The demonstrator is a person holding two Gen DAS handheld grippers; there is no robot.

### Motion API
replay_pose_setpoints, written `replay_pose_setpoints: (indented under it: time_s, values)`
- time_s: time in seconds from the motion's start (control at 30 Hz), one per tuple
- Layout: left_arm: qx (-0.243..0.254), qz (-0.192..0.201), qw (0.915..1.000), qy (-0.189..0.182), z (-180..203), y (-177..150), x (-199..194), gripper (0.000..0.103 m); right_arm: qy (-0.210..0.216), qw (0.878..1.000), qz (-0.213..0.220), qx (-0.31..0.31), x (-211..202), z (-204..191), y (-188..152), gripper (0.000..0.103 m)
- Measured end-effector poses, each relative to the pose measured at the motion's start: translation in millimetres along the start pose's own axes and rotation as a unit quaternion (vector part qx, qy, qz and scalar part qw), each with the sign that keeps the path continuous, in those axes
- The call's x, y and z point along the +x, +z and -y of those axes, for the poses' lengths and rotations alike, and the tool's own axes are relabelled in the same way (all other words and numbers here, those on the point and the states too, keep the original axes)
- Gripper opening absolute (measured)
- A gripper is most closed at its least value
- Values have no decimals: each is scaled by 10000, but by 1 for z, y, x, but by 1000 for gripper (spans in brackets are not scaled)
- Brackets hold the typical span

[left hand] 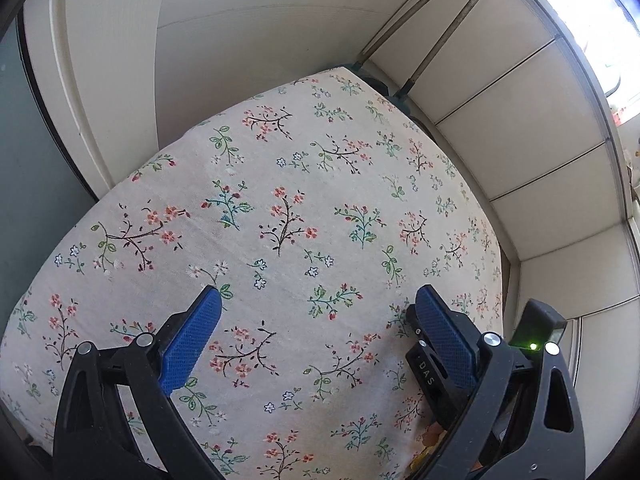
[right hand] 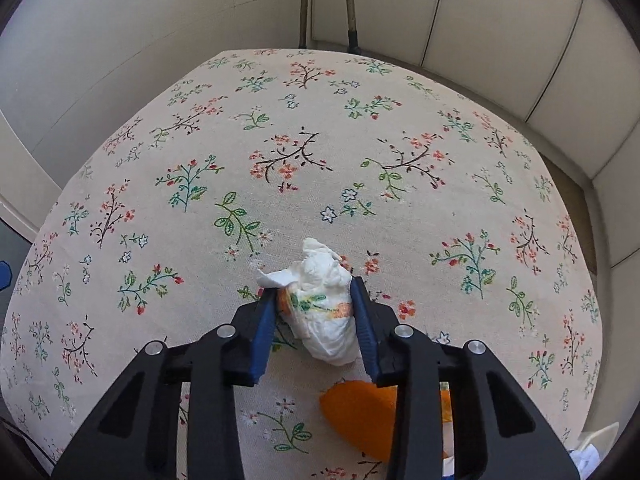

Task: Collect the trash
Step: 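Grasp the orange peel with the left tool while the right tool holds the tissue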

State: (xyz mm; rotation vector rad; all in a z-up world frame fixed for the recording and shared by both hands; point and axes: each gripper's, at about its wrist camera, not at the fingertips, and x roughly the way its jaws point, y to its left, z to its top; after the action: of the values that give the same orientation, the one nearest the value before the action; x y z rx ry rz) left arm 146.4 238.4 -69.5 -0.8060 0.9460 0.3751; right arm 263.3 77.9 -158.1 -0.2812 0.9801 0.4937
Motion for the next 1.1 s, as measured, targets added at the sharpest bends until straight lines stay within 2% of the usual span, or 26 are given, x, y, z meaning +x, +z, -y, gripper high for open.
replay_pose_setpoints:
  time_s: [0.2,0.3,0.33,0.4,0.47,0.6,0.7,0.93,1.1]
  values:
    - [225,-187,9996,-22,21,-8,15,93,-135,9964,463,702,-57,43,-11,36]
    - [603,-460,9971,-52,42,-16,32,93,-240,9921,661,1041,-93,72,-20,36]
    - [878,-597,9943,-44,53,-21,40,93,-262,9912,691,1099,-102,79,-24,36]
    - [1641,-887,9824,51,79,-34,55,93,-315,9889,731,1256,-123,94,-37,36]
    - [2046,-1004,9737,50,96,-49,63,93,-296,9860,773,1448,-138,107,-51,37]
    - [1944,-1295,9723,-112,109,-67,76,89,-198,9786,843,1865,-158,126,-78,37]
    - [1903,-1429,9712,-142,123,-83,86,81,-173,9771,866,1937,-166,133,-86,37]
    - [1925,-1414,9710,-4,147,-107,110,68,-181,9758,913,1981,-174,145,-96,37]
    - [2133,-1194,9696,101,157,-113,118,58,-144,9754,919,1998,-177,152,-104,37]
